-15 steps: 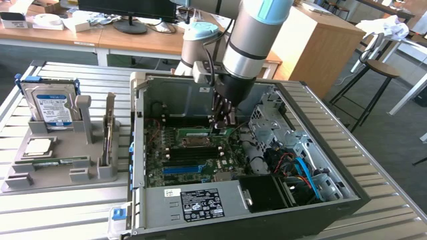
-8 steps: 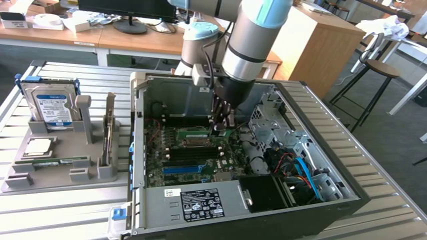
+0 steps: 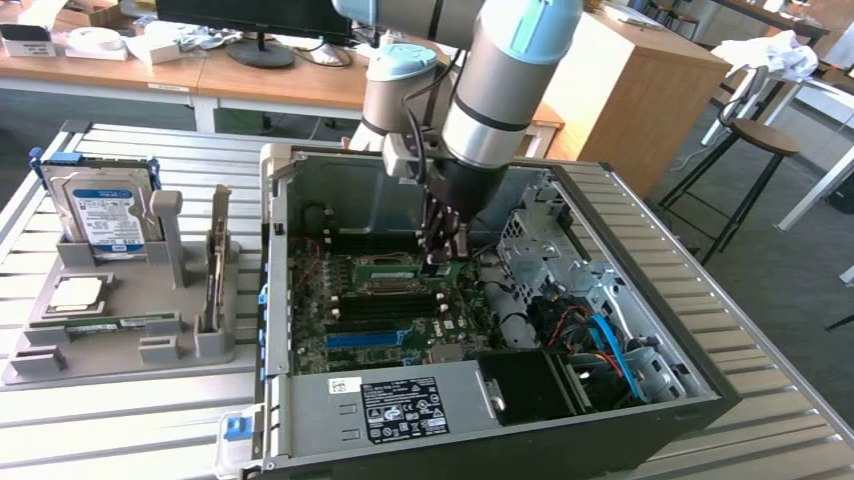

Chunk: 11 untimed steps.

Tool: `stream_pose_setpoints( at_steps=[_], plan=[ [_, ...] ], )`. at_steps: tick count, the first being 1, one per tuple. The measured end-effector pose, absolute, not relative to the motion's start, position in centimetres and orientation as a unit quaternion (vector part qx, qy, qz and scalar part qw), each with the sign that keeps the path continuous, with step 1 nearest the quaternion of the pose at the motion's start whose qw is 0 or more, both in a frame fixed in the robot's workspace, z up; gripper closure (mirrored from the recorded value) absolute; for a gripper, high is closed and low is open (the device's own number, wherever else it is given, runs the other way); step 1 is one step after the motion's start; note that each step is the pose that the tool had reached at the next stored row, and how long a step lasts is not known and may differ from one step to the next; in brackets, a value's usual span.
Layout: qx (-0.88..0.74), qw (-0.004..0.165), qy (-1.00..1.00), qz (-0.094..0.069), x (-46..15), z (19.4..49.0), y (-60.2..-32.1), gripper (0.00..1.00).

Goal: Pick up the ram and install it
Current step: 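Pick up the ram and move it above insertion slot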

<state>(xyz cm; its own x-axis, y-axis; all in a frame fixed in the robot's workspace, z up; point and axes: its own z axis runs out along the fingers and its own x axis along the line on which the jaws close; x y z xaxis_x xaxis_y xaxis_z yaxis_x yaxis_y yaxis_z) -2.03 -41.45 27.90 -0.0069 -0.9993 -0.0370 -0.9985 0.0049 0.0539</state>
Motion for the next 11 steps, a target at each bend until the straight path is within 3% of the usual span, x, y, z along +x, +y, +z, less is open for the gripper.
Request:
stream_pose_setpoints(
  at_steps=[11],
  plan=[
    [0.705, 0.006, -0.709, -0.032, -2.03, 27.15, -41.45, 0.89]
  ],
)
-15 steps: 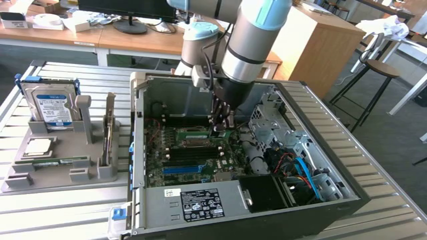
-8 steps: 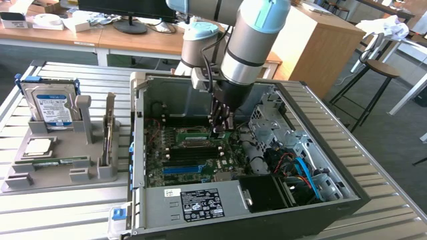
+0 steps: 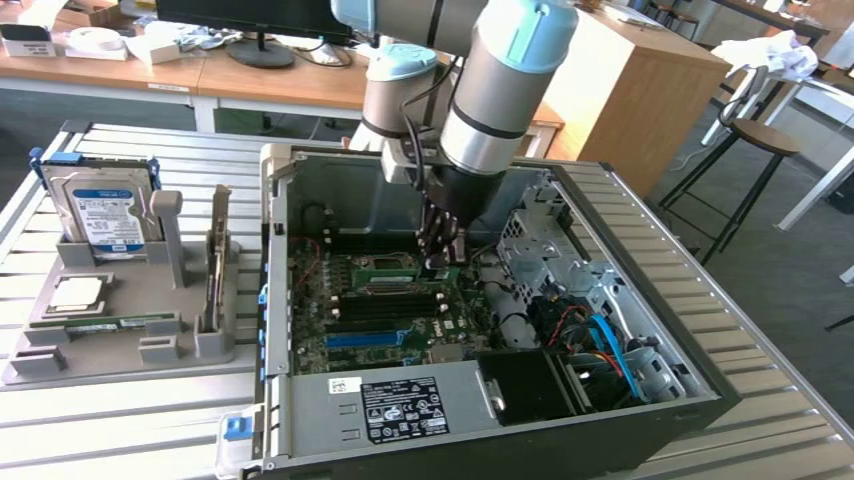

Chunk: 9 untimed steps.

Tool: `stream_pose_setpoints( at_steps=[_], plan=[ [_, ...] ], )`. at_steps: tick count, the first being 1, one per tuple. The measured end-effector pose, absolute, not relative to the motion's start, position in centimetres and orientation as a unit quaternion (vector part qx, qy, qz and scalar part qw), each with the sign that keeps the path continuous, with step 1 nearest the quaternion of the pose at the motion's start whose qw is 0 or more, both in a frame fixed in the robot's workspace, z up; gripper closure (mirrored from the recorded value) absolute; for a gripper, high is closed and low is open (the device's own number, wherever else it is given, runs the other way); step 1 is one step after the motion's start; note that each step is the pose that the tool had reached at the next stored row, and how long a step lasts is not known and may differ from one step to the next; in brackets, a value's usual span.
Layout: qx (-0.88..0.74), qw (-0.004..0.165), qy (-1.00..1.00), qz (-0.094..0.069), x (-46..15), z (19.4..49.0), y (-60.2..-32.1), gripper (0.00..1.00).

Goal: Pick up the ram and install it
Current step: 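Pick up the ram and move it above insertion slot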

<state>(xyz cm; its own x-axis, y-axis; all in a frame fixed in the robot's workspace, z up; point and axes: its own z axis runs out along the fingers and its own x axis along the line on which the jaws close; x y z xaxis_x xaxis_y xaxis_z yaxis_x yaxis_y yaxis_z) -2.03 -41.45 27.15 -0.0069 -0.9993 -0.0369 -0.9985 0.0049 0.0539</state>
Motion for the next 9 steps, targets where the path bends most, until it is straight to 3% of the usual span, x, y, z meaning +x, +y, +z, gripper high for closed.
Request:
stream_pose_setpoints(
  at_steps=[9],
  plan=[
    [0.705, 0.006, -0.709, -0.032, -2.04, 26.60, -41.45, 0.89]
  ],
)
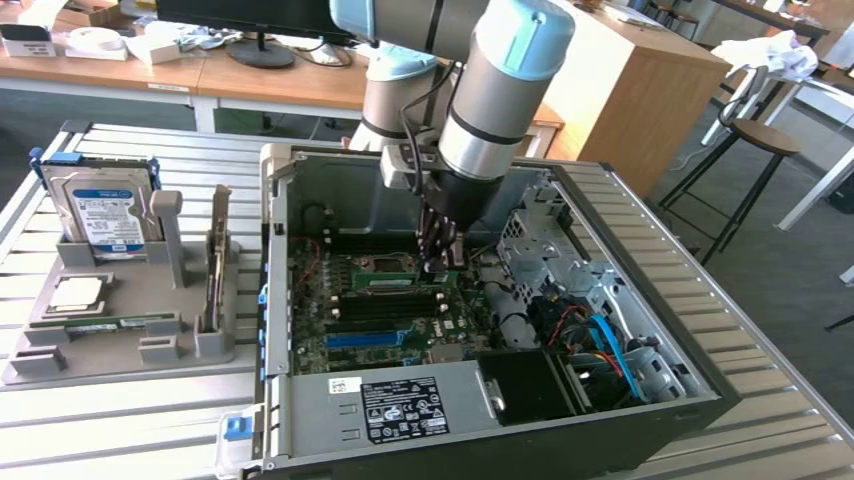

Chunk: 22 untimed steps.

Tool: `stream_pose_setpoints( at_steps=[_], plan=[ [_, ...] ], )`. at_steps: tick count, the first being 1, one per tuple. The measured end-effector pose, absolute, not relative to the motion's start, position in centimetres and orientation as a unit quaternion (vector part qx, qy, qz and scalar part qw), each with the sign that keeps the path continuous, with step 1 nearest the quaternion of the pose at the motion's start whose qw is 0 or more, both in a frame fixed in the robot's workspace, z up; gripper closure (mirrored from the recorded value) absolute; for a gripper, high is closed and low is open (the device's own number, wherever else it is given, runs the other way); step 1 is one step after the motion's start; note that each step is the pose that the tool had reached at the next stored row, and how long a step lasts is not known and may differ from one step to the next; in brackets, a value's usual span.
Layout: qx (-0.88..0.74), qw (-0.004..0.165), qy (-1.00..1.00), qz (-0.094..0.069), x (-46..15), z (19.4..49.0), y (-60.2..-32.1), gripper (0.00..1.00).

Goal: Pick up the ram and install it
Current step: 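Pick up the ram and move it above insertion slot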

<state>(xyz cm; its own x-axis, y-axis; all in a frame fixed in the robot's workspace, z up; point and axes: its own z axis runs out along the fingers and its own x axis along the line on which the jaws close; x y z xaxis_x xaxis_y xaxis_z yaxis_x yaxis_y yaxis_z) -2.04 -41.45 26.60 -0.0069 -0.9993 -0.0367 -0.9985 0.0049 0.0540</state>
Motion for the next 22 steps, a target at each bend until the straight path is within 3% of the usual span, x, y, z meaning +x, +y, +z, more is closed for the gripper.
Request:
stream_pose_setpoints(
  at_steps=[22],
  plan=[
    [0.705, 0.006, -0.709, -0.032, -2.77, 26.57, -41.67, 0.89]
  ],
)
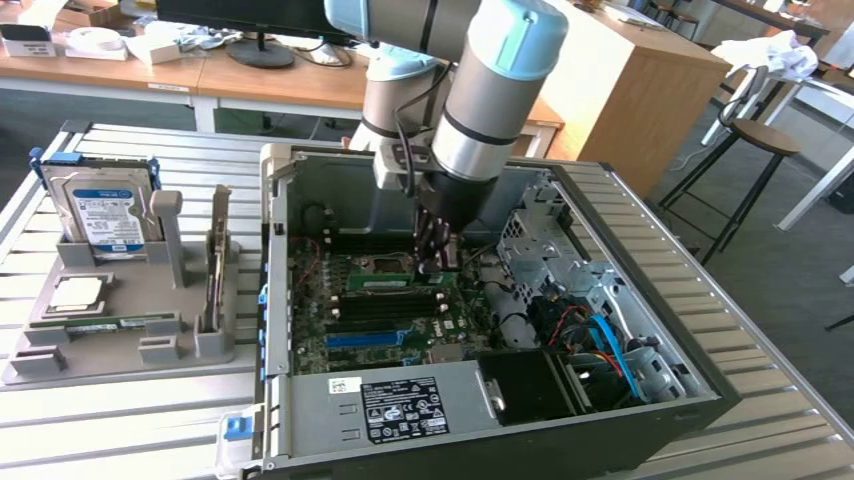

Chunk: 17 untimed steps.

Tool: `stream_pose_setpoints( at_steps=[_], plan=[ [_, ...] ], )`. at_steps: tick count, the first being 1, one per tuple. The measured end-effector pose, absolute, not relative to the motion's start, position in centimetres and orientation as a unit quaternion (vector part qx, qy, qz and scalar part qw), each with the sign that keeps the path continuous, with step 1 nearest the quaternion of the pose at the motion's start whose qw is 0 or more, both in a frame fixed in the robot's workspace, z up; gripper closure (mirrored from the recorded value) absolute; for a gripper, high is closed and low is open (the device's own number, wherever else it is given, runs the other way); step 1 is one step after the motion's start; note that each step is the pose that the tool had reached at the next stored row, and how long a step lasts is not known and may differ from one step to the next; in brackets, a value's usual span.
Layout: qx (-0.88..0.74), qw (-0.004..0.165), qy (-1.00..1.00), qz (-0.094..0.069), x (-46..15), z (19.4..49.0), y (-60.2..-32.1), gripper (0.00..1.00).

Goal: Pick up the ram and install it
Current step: 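Pick up the ram and move it above insertion slot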

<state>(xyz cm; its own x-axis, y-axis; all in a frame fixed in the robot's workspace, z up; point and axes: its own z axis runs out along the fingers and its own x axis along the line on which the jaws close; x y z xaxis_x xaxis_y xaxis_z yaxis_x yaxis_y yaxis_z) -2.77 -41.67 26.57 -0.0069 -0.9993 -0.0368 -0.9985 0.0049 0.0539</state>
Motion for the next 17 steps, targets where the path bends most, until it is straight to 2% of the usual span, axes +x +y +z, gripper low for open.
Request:
stream_pose_setpoints(
  at_steps=[17],
  plan=[
    [0.705, 0.006, -0.709, -0.032, -2.78, 25.94, -41.98, 0.89]
  ],
)
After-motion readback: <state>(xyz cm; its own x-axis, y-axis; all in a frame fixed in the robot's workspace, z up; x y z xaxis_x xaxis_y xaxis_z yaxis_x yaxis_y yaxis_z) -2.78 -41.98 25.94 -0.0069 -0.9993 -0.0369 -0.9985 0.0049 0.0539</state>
